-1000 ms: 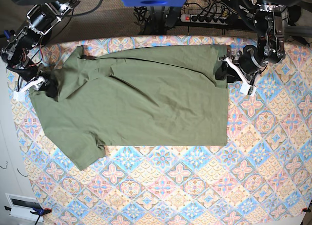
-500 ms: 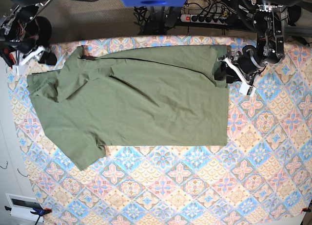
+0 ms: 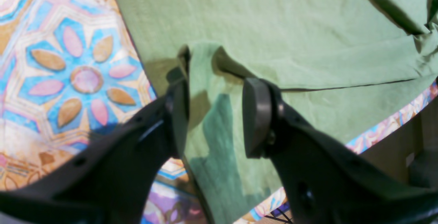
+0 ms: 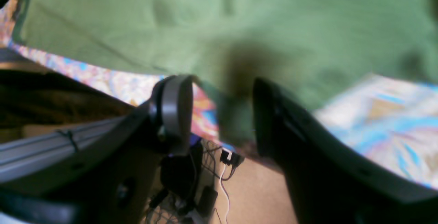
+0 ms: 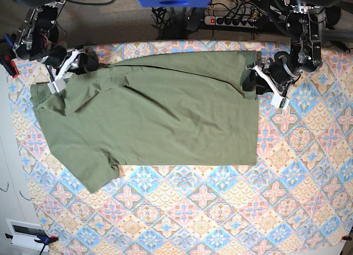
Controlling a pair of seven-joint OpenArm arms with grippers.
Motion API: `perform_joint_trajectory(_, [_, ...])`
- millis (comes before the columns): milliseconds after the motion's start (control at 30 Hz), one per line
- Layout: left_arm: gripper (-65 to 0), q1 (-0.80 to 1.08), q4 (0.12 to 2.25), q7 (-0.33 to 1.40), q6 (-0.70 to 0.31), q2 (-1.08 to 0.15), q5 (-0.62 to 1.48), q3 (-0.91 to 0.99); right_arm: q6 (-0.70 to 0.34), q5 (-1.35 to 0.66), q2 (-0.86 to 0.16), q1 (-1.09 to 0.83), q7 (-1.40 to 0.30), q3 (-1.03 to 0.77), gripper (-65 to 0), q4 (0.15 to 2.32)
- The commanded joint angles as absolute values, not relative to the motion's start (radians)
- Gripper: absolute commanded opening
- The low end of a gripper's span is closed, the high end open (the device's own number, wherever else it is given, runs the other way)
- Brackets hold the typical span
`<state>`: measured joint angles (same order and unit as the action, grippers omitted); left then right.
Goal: Layout the t-shirt on the table in an organized manner, then fold the t-shirt properly
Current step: 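Move the right gripper to the t-shirt's shoulder corner and grasp it, then pull the grasped shoulder corner outward with the right gripper to smooth it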
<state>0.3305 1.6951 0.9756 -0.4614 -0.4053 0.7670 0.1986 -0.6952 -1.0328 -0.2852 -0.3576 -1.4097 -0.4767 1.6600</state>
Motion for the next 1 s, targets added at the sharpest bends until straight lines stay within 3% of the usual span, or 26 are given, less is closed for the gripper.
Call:
perform_joint_trajectory(0, [-39.3, 0.329, 1.710, 0.957, -0.469, -0.423, 0.786, 0.206, -0.698, -1.055, -0.306, -0.358, -1.396, -0.472, -37.1, 1.679])
perform_joint_trajectory(267, [-39.3, 0.328, 1.712, 0.957, -0.469, -0.421, 0.786, 0.206, -0.698, -1.038, -0.331, -0.363, -1.396, -0.381, -37.1, 1.681])
perform_joint_trajectory(433, [-39.3, 0.326, 1.712, 0.957, -0.469, -0.421, 0.786, 0.206, -0.698, -0.935, -0.331, -0.363, -1.396, -0.378, -37.1, 1.681])
perform_joint_trajectory(733, [-39.3, 0.326, 1.712, 0.957, -0.469, -0.418, 0.788, 0.206, -0.698, -0.923, -0.332, -0.355, -1.396, -0.375, -37.3, 1.669])
perform_joint_trajectory(967, [-39.3, 0.325, 1.712, 0.957, -0.469, -0.418, 0.788, 0.206, -0.698, -0.794, -0.329, -0.354, -1.396, -0.377, -51.1, 1.667])
